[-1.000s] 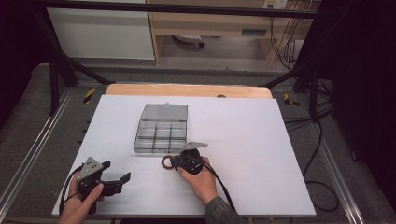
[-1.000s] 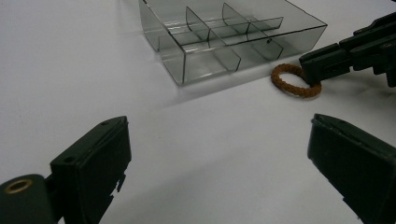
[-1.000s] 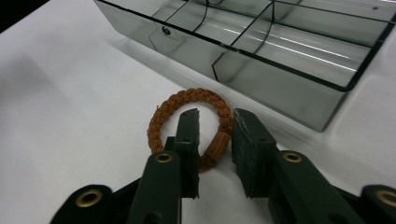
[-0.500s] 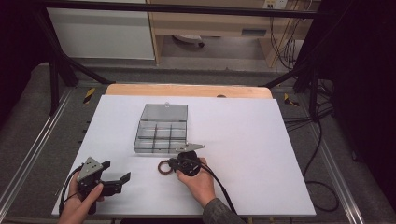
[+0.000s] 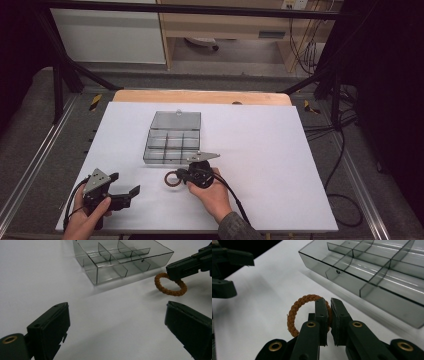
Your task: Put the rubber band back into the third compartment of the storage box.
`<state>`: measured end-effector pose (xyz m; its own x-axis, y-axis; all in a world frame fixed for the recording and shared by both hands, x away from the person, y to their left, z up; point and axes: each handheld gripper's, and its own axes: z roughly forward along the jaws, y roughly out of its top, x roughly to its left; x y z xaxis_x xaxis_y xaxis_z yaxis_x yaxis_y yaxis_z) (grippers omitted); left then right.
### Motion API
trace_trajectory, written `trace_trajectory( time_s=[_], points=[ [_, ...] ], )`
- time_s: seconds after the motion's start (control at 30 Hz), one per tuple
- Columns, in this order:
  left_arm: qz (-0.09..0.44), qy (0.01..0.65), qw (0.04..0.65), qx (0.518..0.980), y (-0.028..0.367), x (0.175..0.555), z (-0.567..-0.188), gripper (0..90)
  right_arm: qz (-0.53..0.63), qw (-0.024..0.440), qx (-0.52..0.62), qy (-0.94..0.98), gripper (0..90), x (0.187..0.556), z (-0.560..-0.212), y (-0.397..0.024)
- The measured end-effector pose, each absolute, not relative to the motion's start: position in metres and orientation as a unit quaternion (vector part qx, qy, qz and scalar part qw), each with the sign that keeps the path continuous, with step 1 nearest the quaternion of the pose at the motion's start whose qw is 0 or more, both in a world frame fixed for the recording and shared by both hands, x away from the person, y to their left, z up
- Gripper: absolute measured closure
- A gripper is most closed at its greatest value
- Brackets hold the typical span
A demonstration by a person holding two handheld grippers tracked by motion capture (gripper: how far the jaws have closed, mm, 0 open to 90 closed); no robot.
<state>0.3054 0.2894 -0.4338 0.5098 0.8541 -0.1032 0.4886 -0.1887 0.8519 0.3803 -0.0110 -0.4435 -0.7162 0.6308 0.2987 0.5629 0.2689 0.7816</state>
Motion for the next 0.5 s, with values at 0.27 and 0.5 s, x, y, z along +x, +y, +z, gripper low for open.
trace_trajectory(
  time_s=[0.27, 0.5],
  points=[
    [0.203, 0.451, 0.450, 0.744, 0.290, 0.305, -0.434, 6.1, 0.494, 0.034, 0.363, 0.789, 84.2, 0.383, -0.429, -0.011],
    [0.203, 0.452, 0.449, 0.744, 0.290, 0.305, -0.434, 6.1, 0.503, 0.041, 0.358, 0.785, 84.2, 0.389, -0.416, -0.013]
  ],
)
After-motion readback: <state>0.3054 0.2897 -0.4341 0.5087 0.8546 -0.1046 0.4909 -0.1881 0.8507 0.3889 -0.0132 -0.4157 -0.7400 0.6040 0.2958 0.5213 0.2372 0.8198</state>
